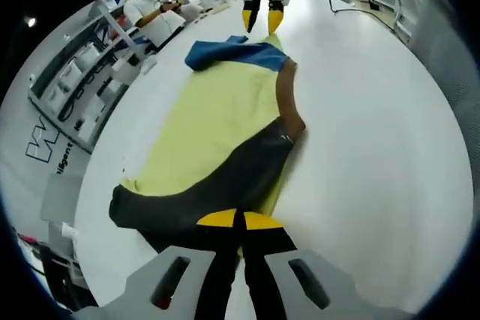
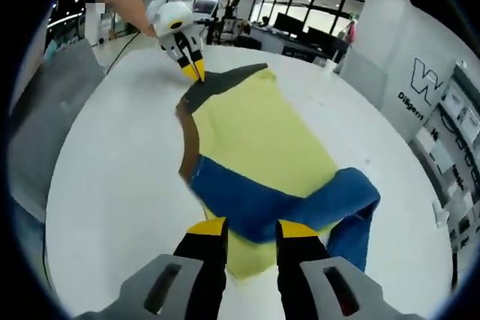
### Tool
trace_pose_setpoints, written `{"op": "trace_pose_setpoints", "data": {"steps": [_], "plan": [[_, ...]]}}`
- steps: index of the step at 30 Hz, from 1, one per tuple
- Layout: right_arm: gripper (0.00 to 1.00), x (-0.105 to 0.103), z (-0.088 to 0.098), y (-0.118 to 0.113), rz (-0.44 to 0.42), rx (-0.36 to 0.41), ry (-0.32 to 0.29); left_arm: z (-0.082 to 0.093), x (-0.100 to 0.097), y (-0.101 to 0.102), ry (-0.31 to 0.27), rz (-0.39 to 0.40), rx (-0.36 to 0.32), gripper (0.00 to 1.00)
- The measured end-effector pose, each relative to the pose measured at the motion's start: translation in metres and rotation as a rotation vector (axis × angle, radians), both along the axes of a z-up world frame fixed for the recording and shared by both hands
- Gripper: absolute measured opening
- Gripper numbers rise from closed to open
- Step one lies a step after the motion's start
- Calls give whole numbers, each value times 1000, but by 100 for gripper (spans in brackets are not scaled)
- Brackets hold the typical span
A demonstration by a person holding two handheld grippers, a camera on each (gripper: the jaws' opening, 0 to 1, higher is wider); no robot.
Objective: Fold the garment on the visible template until the final outline fits inside the template.
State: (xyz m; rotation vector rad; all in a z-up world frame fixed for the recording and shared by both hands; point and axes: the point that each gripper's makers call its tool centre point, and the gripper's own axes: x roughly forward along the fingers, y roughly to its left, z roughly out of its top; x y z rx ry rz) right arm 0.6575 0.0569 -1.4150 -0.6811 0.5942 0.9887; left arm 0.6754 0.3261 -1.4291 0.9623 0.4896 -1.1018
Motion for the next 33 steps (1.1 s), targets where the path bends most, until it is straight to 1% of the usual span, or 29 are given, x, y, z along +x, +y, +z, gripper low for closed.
{"op": "trace_pose_setpoints", "data": {"steps": [2,4,5,7,8,13,14,17,18,20,22,31,33], "plan": [[18,-1,-4,-1,52,-52,-17,1,1,1,0,4,-5,0],[16,-2,-6,1,93,-83,-38,4,0,1,1,10,-12,0],[16,-4,-8,1,131,-120,-54,5,0,1,0,13,-15,0],[14,-6,-12,2,150,-128,-45,6,1,1,1,18,-21,0],[15,-6,-14,2,169,-147,-53,7,2,1,0,21,-24,0],[11,-3,-16,1,197,-185,-73,8,4,2,-3,29,-33,0],[11,-2,-18,0,209,-204,-81,9,4,2,-4,30,-34,0],[10,-2,-23,-2,222,-221,-78,10,4,2,-5,32,-36,0],[10,-1,-24,-3,234,-242,-88,10,4,2,-5,32,-37,0],[9,-1,-26,-3,245,-252,-90,10,4,2,-6,32,-37,0],[9,-1,-27,-4,279,-290,-119,10,4,2,-6,33,-37,0],[3,3,-29,-2,302,-298,-131,11,5,2,-6,37,-40,0],[1,5,-30,-3,299,-300,-125,11,5,3,-5,38,-40,0]]}}
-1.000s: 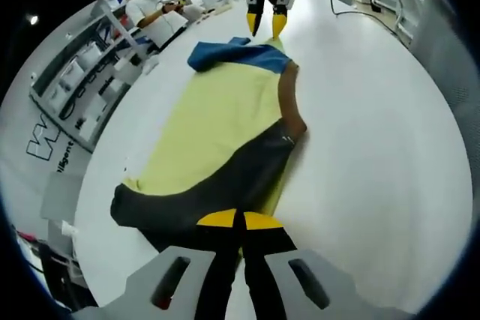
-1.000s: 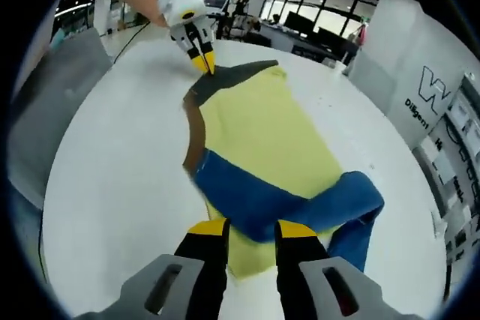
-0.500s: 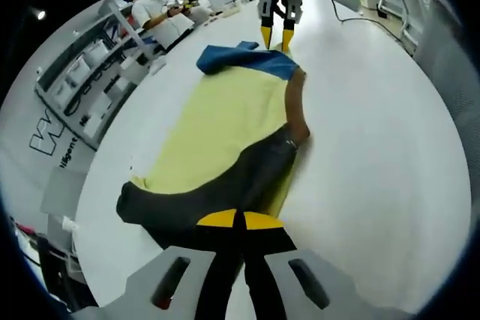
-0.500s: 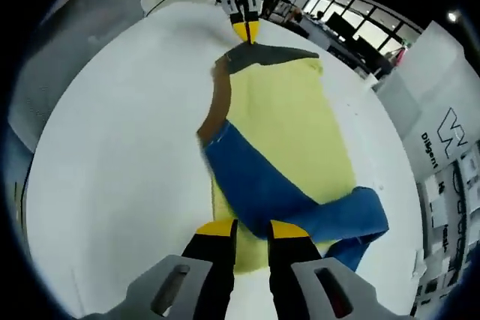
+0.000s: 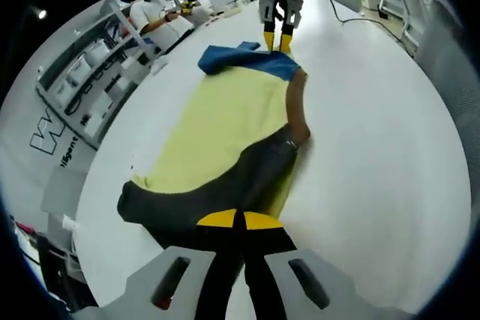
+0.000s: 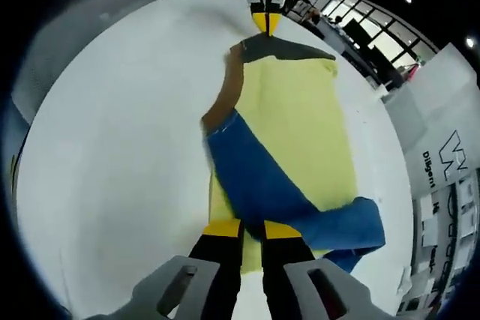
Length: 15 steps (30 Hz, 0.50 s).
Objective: Fold the garment on the visible template until the final outline fits inside the template.
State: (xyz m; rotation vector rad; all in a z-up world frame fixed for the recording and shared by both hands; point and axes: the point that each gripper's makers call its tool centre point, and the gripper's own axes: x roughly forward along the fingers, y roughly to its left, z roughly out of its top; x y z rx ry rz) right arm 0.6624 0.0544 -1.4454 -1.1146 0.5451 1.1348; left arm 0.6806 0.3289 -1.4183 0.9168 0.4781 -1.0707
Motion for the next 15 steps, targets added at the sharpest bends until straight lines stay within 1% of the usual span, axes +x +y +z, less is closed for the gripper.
{"op": "trace_pose_setpoints", "data": {"steps": [9,15], "plan": [[0,1,5,1,-4,15,1,1,0,1,3,2,-3,0],[0,2,14,0,-50,67,38,3,-1,1,8,2,-5,0]]}}
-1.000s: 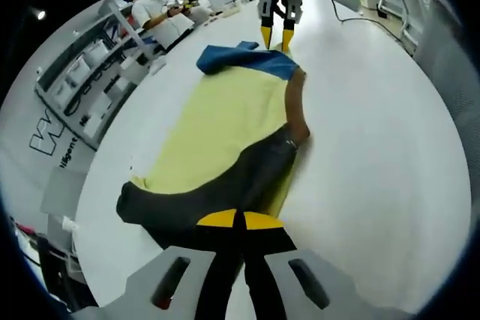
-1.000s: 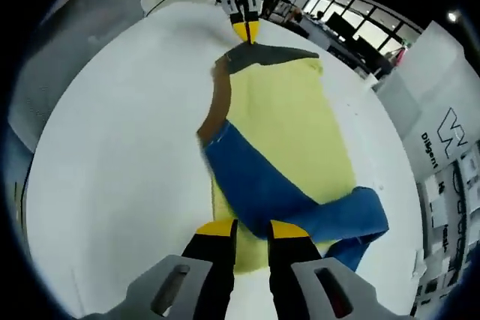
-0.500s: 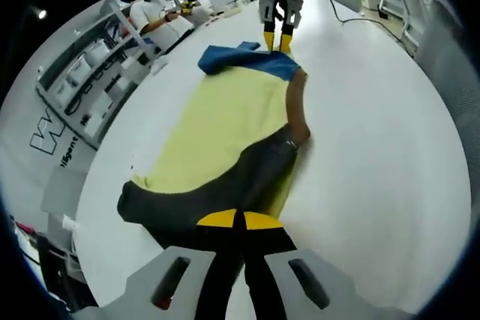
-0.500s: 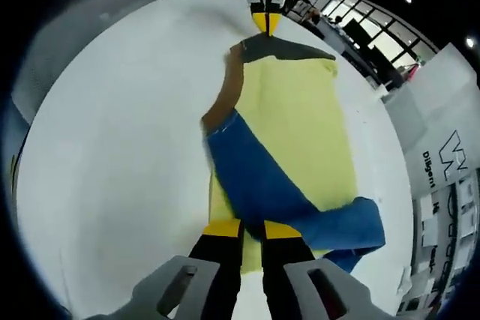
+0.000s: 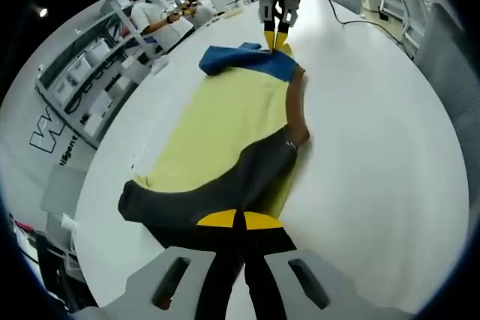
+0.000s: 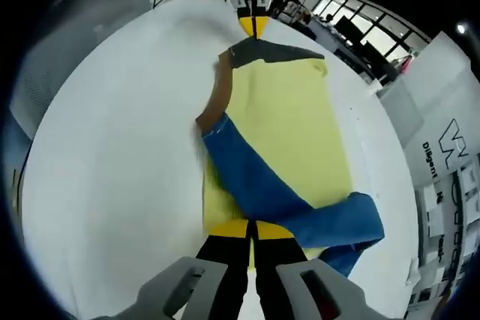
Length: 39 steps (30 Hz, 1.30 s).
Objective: Fold the garment on the visible template until the final outline fits inside the template.
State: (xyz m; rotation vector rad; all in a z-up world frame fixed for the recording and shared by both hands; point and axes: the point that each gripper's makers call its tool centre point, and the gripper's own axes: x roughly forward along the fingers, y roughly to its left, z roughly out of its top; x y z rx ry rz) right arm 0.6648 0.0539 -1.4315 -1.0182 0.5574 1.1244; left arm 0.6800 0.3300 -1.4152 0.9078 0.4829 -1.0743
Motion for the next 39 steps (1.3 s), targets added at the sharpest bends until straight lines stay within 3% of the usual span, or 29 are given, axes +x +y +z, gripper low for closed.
{"op": "trace_pose_setpoints", "data": {"steps": [12,18,39], "plan": [[0,-9,19,-1,-33,65,25,12,-13,3,15,-1,-12,0],[0,-26,29,3,-21,79,29,16,-26,6,33,-3,-14,0],[0,-128,34,15,43,99,113,14,-133,21,158,-22,-21,0]]}}
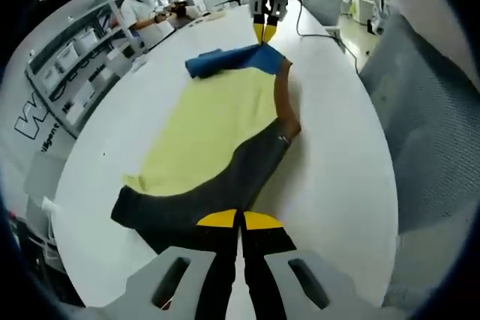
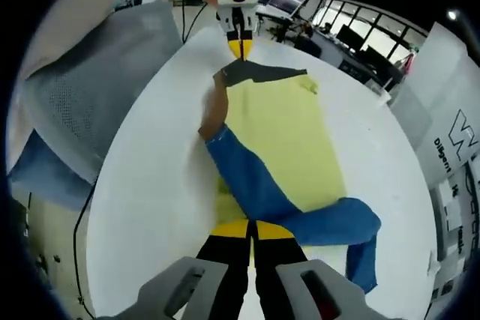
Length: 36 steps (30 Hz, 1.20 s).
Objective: Fold the garment on the visible template until the final outline fits inside the template.
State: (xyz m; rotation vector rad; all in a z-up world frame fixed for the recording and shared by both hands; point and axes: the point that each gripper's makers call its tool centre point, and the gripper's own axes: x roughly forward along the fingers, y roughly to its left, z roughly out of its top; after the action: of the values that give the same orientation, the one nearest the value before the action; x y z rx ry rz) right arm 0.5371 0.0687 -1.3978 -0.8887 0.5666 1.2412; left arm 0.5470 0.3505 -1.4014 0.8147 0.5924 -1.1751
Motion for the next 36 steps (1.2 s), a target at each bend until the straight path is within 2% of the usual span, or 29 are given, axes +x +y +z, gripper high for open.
{"op": "trace_pose_setpoints", "data": {"steps": [4,7,11,14,19,25,36], "plan": [[0,-20,5,2,19,5,16,8,-14,2,8,2,-13,0],[0,-27,12,3,21,15,15,18,-20,3,5,8,-29,0],[0,-24,23,2,14,31,2,33,-18,3,-12,21,-55,0],[0,-13,26,1,-1,35,-11,41,-7,1,-30,28,-66,0],[0,13,31,1,-39,49,-37,54,21,-1,-60,51,-90,0],[0,57,45,-2,-110,90,-67,66,52,-2,-83,70,-108,0],[0,136,68,-9,-214,157,-108,88,131,-5,-111,161,-174,0]]}}
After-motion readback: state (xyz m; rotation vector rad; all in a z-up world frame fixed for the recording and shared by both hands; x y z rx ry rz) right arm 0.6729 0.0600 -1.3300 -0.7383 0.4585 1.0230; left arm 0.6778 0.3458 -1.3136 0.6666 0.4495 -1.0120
